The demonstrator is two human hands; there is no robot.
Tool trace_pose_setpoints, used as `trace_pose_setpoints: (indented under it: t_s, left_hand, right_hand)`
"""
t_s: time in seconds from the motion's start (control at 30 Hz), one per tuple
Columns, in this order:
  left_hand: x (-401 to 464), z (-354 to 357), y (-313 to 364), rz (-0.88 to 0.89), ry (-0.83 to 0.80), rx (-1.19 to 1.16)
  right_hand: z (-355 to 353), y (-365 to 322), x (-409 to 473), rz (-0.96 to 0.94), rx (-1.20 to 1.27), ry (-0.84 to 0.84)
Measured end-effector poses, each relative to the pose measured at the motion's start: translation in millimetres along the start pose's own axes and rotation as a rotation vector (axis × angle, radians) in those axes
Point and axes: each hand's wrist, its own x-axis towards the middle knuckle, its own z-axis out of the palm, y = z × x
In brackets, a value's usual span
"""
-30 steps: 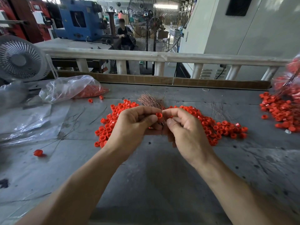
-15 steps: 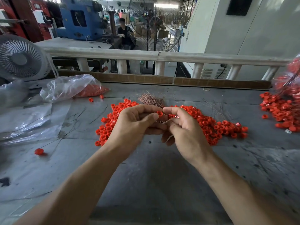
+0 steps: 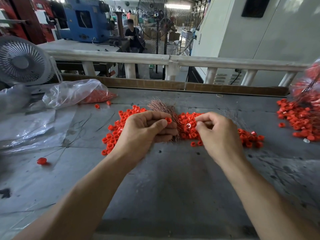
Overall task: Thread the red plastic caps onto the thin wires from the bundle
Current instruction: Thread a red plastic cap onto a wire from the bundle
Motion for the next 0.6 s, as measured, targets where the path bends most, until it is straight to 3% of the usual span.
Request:
trace_pose_setpoints:
  t_s: [0.13, 0.33, 0.6]
  left_hand:
    - [0, 0, 0, 0.002, -0.005, 0.014]
    - [0, 1, 0, -0.002, -0.004, 0.018]
    - [-2, 2, 1, -0.001, -0.009, 0.01]
  right_hand:
    - [-10, 14, 9, 0.056, -0.192, -0.064]
    - [-3, 12, 4, 0.004, -0.275, -0.183]
    - [3, 9, 4, -0.063, -0.376, -0.175]
